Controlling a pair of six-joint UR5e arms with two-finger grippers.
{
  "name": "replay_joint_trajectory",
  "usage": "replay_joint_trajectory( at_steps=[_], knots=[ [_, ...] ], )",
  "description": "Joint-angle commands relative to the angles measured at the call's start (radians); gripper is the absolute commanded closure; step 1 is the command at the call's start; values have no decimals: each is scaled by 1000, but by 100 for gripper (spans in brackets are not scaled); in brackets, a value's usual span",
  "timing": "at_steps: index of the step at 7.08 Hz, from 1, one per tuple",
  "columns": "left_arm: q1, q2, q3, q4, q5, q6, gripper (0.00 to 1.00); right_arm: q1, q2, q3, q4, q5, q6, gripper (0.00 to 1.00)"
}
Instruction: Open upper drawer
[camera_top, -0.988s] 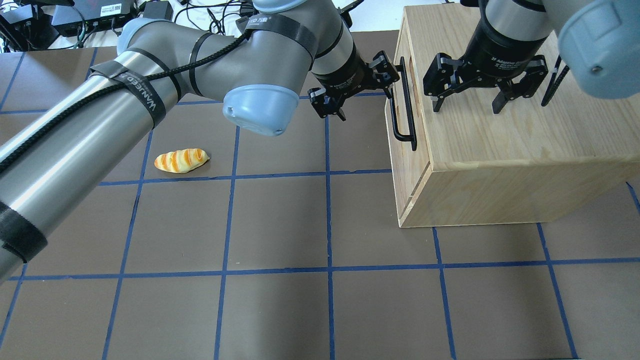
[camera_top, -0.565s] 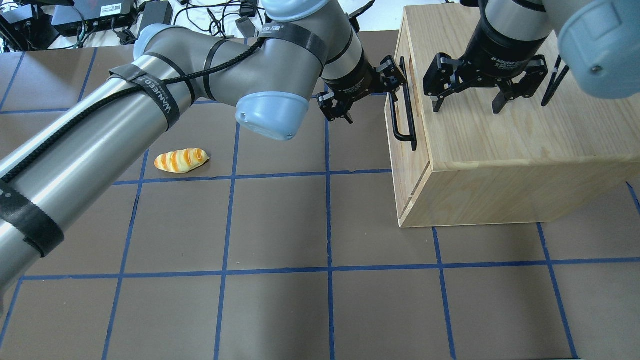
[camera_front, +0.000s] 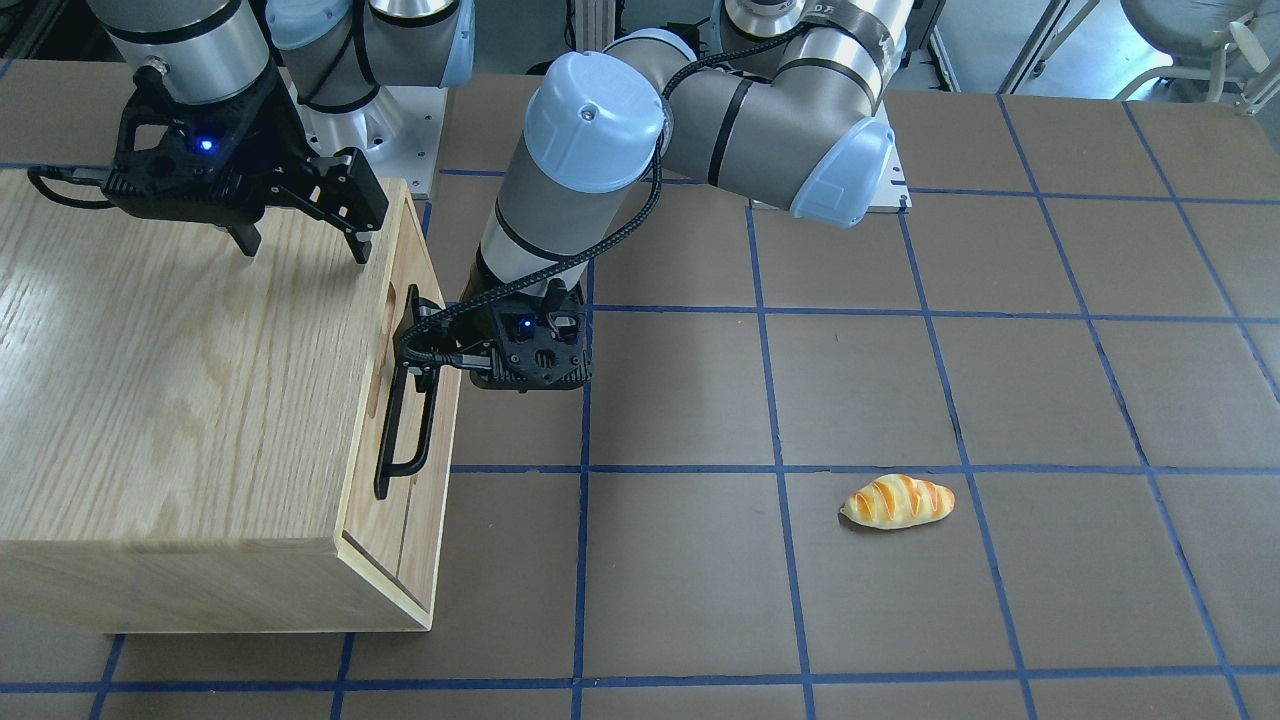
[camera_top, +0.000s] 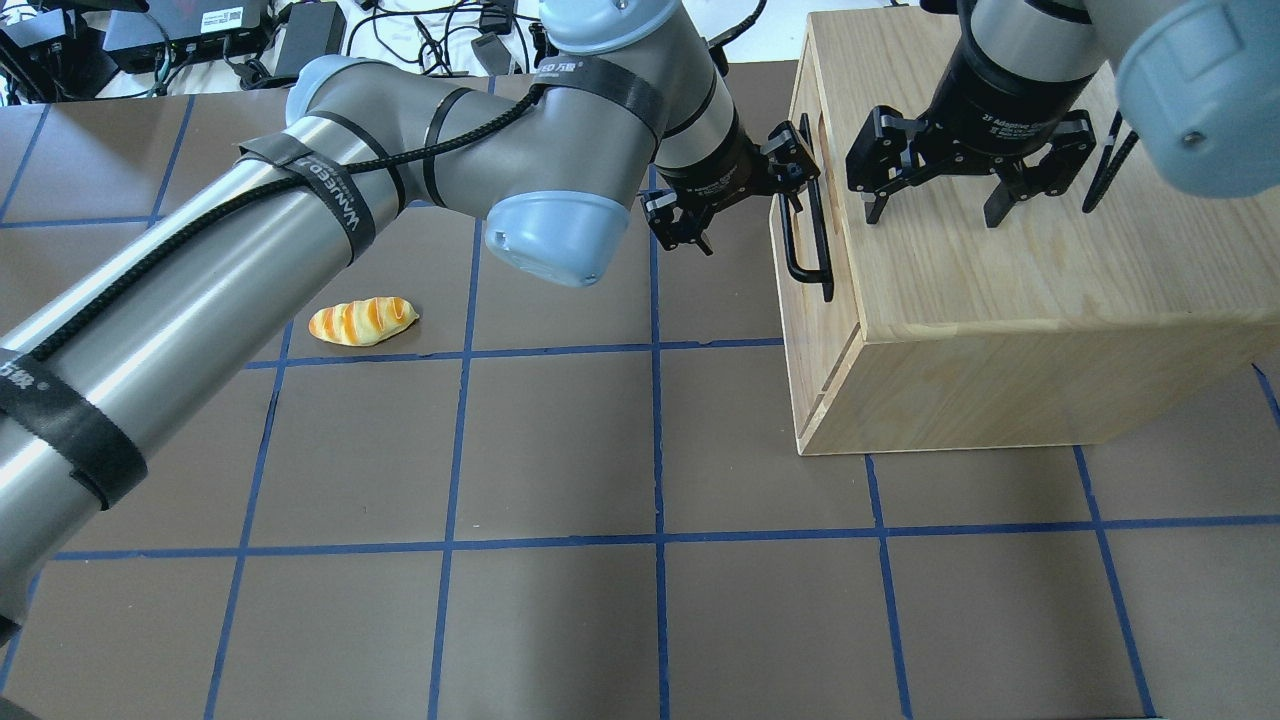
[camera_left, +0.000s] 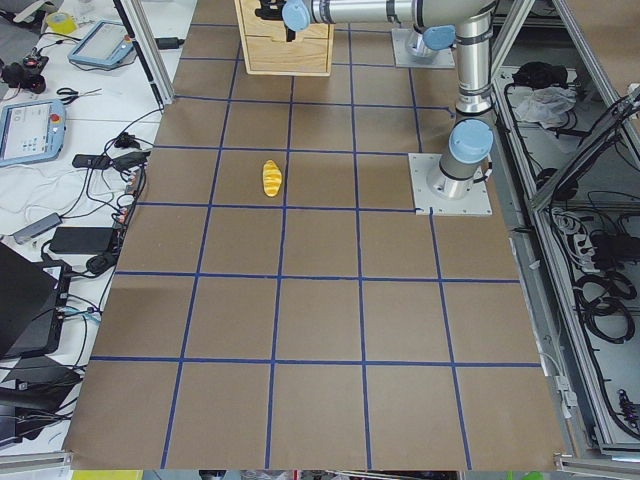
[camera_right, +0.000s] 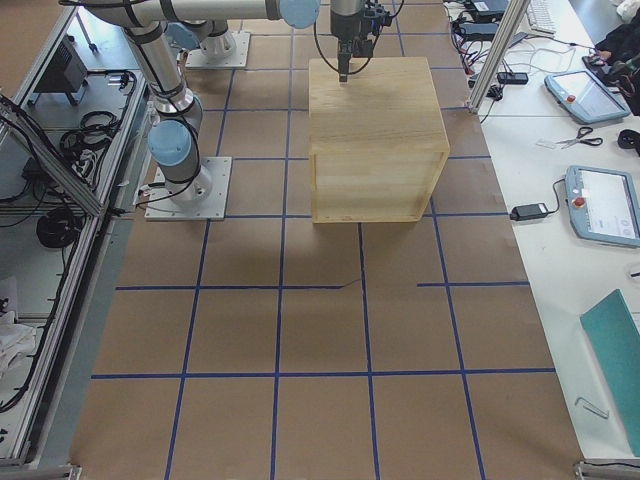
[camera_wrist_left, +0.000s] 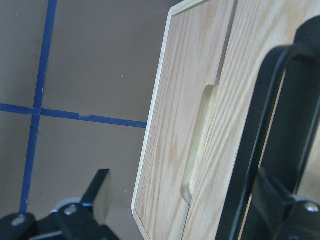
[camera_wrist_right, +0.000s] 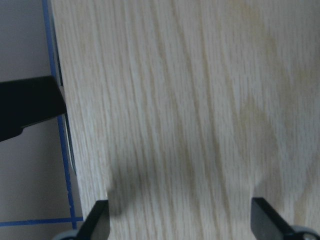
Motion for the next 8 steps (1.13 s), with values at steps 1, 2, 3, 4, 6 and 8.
replay_joint_trajectory(
  at_steps=[1,2,3,4,6,8],
  knots=[
    [-15,5,3,0,0,0,0,0,0,0,0,-1,0,0],
    [-17,-6,3,0,0,6,0,0,0,0,0,-1,0,0],
    [-17,-15,3,0,2,14,0,0,0,0,0,-1,0,0],
    [-17,-18,4,0,3,17,0,0,0,0,0,-1,0,0],
    [-15,-23,9,0,13,41,0,0,0,0,0,-1,0,0],
    [-15,-18,12,-1,61,84,0,0,0,0,0,-1,0,0]
  ],
)
